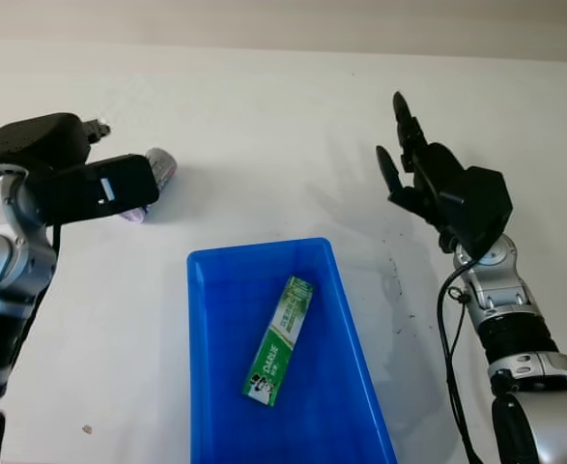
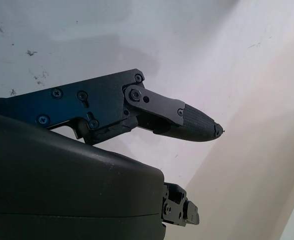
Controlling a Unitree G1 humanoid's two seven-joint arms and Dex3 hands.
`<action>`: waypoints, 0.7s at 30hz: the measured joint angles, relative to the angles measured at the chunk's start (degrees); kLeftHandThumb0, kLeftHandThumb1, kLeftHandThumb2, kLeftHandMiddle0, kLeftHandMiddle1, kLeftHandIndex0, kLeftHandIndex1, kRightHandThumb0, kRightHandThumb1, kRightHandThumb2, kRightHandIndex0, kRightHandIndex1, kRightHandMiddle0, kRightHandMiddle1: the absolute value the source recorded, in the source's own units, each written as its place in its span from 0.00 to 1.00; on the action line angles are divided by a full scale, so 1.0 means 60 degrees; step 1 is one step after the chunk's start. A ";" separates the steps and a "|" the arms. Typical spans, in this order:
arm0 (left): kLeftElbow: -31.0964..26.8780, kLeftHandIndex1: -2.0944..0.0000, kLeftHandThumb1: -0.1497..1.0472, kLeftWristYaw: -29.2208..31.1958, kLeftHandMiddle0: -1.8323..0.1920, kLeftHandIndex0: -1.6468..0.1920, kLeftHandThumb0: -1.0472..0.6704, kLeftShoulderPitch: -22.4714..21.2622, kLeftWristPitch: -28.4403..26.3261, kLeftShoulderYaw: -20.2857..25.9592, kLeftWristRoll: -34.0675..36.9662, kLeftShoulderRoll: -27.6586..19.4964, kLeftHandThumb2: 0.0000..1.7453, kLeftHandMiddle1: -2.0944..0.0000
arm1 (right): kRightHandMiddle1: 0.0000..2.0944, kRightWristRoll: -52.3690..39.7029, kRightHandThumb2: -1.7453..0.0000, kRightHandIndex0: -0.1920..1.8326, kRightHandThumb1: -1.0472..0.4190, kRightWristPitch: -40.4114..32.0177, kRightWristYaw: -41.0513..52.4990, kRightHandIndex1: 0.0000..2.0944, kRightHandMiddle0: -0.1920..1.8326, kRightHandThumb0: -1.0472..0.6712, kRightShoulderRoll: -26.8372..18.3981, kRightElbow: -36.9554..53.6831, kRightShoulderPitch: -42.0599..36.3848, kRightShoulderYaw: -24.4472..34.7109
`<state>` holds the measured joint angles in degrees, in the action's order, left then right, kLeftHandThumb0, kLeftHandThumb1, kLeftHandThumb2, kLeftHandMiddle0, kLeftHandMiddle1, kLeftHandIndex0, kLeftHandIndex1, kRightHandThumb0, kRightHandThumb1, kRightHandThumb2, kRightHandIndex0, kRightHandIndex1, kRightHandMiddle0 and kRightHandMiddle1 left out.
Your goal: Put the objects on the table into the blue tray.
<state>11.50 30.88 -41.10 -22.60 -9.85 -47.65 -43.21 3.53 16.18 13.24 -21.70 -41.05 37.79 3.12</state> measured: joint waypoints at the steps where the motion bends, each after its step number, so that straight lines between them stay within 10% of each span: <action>1: 0.0308 0.67 1.00 0.0186 0.90 0.94 0.05 -0.0275 0.0004 -0.0157 0.0037 0.0052 0.19 0.52 | 0.00 0.0003 0.60 0.00 0.00 0.0051 -0.0003 0.00 0.00 0.27 -0.0009 -0.0029 0.0015 0.0000; 3: 0.0742 0.73 1.00 0.0462 0.86 0.93 0.05 -0.0696 -0.0078 -0.0392 0.0056 0.0129 0.19 0.66 | 0.00 0.0009 0.60 0.00 0.00 0.0111 -0.0003 0.00 0.00 0.27 -0.0021 -0.0061 0.0039 -0.0001; 8: 0.1784 0.75 1.00 0.0748 0.92 0.83 0.06 -0.1529 0.0004 -0.0930 0.0117 0.0362 0.18 0.21 | 0.00 0.0004 0.60 0.00 0.00 0.0116 -0.0002 0.00 0.00 0.27 -0.0024 -0.0097 0.0092 0.0000; 10: 0.1991 0.82 1.00 0.0869 0.89 0.78 0.08 -0.1705 0.0147 -0.1177 0.0100 0.0373 0.19 0.31 | 0.00 0.0007 0.60 0.00 0.00 0.0147 -0.0018 0.00 0.00 0.27 -0.0024 -0.0110 0.0098 0.0001; 16: 0.1994 0.92 1.00 0.0999 0.84 0.74 0.06 -0.1766 -0.0355 -0.1855 -0.0653 0.0463 0.14 0.03 | 0.00 0.0036 0.60 0.00 0.00 0.0201 -0.0079 0.00 0.00 0.26 -0.0027 -0.0133 0.0102 0.0000; 17: 0.1949 0.88 1.00 0.0929 0.82 0.74 0.06 -0.1765 -0.0503 -0.2017 -0.0951 0.0498 0.14 0.02 | 0.00 0.0033 0.60 0.00 0.00 0.0201 -0.0063 0.00 0.00 0.26 -0.0029 -0.0133 0.0103 0.0000; 19: 0.1864 0.36 1.00 0.0920 0.81 0.89 0.04 -0.1765 -0.0723 -0.2452 -0.1683 0.0522 0.17 0.00 | 0.00 0.0010 0.60 0.00 0.00 0.0200 -0.0018 0.00 0.00 0.26 -0.0029 -0.0134 0.0105 0.0001; 21: 0.1825 0.11 1.00 0.1246 0.80 0.95 0.05 -0.1767 -0.0889 -0.3007 -0.2606 0.0518 0.18 0.00 | 0.00 -0.0014 0.60 0.00 0.00 0.0201 0.0016 0.00 0.00 0.26 -0.0031 -0.0149 0.0107 0.0012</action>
<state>22.45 38.36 -51.71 -27.94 -27.90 -63.28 -40.10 3.44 17.38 13.34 -21.88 -41.94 38.43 3.19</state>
